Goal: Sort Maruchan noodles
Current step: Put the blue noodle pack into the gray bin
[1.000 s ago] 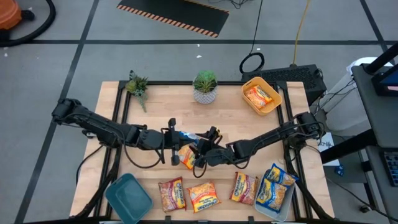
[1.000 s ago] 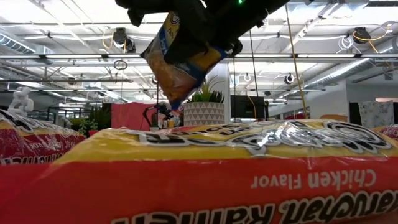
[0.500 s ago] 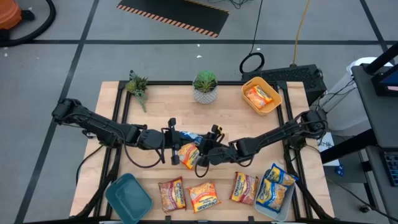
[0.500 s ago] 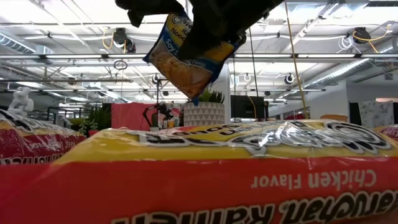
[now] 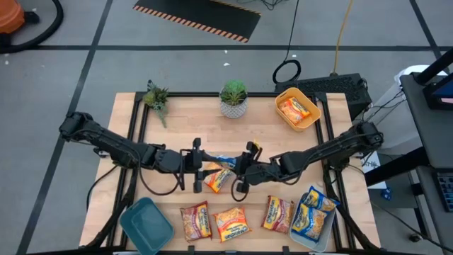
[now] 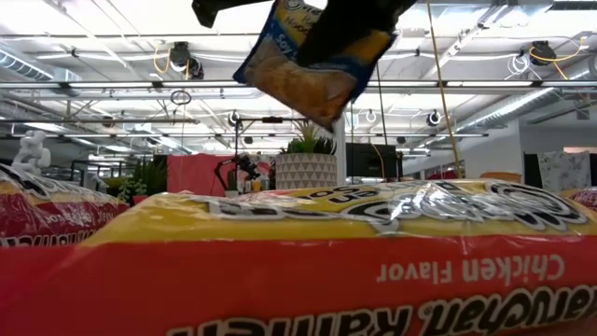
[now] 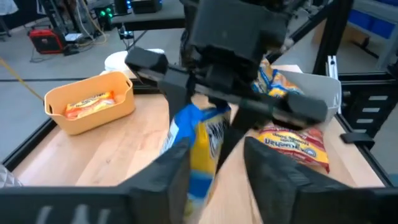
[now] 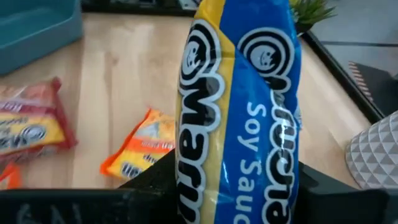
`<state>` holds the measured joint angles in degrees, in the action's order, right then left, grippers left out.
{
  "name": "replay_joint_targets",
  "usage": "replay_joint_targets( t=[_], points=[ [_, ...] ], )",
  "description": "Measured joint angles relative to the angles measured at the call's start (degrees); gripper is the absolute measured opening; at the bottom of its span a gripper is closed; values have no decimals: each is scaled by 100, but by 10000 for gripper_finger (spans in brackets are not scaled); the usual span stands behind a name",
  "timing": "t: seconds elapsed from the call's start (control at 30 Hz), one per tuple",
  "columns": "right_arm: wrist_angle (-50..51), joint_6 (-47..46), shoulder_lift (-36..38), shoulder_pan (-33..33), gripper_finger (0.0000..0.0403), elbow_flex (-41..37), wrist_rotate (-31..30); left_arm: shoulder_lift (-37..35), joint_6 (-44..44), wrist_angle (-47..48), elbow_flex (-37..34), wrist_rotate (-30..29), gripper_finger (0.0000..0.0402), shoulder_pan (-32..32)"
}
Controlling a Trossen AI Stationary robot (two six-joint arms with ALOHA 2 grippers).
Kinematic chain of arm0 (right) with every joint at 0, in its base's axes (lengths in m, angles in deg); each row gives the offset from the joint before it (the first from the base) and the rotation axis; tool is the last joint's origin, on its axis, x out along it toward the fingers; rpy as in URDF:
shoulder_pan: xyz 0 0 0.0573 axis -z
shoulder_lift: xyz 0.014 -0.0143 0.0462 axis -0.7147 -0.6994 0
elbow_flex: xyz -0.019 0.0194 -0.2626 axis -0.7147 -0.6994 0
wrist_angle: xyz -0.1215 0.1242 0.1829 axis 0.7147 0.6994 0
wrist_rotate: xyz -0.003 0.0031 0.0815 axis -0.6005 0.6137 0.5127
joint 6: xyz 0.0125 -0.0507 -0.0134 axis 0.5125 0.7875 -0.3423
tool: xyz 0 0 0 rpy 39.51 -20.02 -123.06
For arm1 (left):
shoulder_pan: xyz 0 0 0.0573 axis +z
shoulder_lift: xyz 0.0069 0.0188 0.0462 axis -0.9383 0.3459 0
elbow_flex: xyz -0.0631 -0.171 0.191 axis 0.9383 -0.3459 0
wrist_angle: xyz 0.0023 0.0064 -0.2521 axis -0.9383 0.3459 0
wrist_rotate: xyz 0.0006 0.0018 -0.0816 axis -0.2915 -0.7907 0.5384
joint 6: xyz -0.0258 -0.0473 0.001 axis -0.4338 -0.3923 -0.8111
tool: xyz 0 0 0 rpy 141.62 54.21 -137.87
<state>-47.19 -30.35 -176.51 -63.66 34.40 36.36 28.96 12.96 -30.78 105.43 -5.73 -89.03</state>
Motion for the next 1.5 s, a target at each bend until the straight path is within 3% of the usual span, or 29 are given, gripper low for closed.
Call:
replay_joint_targets(
  t=[0.17, 0.47, 0.83, 1.5],
  points=[
    [697, -304, 382, -134, 150, 0, 479, 0, -10, -3, -4, -1, 198, -1],
    [1993, -1708, 1025, -452, 150, 0, 1345, 0, -231, 285, -4, -4, 202, 129],
    [3916, -3258, 1245, -1373, 150, 0, 1498, 0, -260, 517, -4, -5, 202, 129],
    [4012, -5719, 1320, -3143, 150, -2, 2012, 0, -263, 591, -4, -7, 202, 131]
  ],
)
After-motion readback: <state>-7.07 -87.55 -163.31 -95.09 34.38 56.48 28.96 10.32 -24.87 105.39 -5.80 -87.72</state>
